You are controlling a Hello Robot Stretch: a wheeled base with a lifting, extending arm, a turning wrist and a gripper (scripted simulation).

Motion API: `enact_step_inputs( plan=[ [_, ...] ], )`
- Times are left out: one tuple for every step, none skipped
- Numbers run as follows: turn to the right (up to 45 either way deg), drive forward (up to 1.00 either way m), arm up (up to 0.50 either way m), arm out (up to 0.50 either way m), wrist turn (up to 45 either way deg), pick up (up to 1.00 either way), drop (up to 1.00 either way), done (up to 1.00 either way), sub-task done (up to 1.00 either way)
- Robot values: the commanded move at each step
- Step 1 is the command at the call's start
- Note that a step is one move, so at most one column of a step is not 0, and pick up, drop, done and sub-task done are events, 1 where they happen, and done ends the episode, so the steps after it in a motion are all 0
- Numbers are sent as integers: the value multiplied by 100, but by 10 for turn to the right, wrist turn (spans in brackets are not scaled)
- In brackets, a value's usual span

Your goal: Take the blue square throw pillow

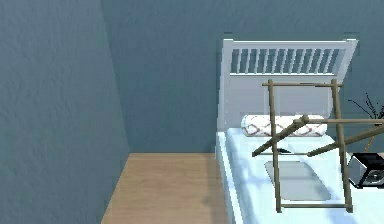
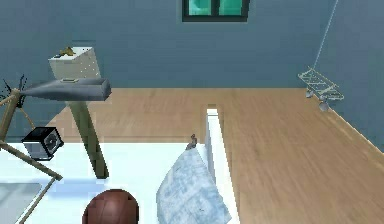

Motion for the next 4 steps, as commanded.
enact_step_inputs(
  plan=[
    [0, 0, 6, 0, 0, 0, 0, 0, 0],
    [0, 0, 0, 2, 0, 0, 0, 0, 0],
    [0, 0, 0, 0, 450, 0, 0, 0, 0],
    [0, 0, 0, 0, 450, 0, 0, 0, 0]
  ],
)
